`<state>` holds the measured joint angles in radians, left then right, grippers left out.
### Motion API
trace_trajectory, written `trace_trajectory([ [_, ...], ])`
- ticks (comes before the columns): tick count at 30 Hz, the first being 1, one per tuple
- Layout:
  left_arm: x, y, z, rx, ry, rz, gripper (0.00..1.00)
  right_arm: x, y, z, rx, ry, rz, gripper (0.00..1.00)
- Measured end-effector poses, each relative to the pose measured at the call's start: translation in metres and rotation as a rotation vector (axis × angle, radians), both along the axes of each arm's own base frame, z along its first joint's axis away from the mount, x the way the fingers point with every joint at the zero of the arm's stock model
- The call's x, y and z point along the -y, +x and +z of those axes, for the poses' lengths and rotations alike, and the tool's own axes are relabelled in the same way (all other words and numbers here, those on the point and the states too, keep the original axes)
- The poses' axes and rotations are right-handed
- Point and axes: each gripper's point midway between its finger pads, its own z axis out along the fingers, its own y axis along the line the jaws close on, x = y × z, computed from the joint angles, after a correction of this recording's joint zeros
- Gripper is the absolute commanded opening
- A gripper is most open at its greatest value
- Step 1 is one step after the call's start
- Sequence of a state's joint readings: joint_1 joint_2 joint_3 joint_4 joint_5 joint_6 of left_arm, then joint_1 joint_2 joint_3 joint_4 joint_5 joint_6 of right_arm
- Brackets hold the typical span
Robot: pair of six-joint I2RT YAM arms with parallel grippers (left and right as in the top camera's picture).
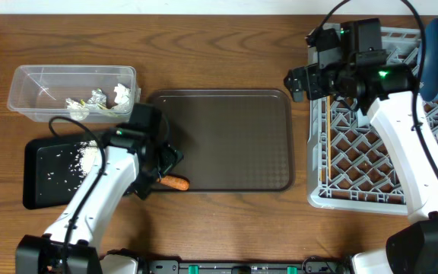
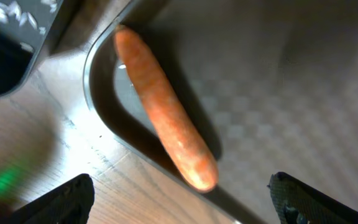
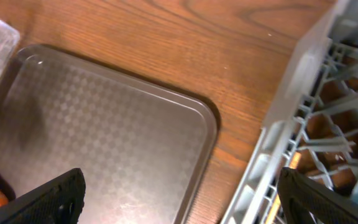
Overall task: Sort waste into correct bins and load items into the dishwasher rack
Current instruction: 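Grasp the orange carrot on the brown tray with the left gripper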
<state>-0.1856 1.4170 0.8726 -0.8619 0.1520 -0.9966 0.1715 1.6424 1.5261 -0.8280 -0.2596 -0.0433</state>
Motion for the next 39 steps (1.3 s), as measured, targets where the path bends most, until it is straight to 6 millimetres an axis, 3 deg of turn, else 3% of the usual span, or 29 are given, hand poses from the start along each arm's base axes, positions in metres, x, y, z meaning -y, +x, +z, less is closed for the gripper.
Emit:
trace_trajectory([
  [5, 0.001, 0.006, -0.024, 0.052, -0.018, 0.092, 0.87, 0.002, -0.003, -0.002, -0.016, -0.003, -0.003, 0.98],
  [17, -0.004, 0.013, -0.030, 0.085, 0.006, 0.133, 0.83, 0.003, -0.011, -0.008, -0.057, -0.008, -0.005, 0.95],
  [23, -0.005, 0.015, -0.043, 0.058, 0.022, 0.134, 0.83, 0.004, -0.014, -0.010, -0.074, -0.011, -0.005, 0.95],
  [33, -0.003, 0.012, -0.049, 0.031, 0.009, 0.139, 0.46, 0.004, -0.015, -0.010, -0.079, -0.012, -0.005, 0.95],
  [36, -0.002, 0.012, -0.049, 0.031, 0.005, 0.138, 0.37, 0.004, -0.015, -0.011, -0.080, -0.012, -0.006, 0.93],
  [39, -0.002, 0.012, -0.049, 0.030, 0.005, 0.135, 0.35, 0.004, -0.015, -0.011, -0.080, -0.012, -0.006, 0.92],
])
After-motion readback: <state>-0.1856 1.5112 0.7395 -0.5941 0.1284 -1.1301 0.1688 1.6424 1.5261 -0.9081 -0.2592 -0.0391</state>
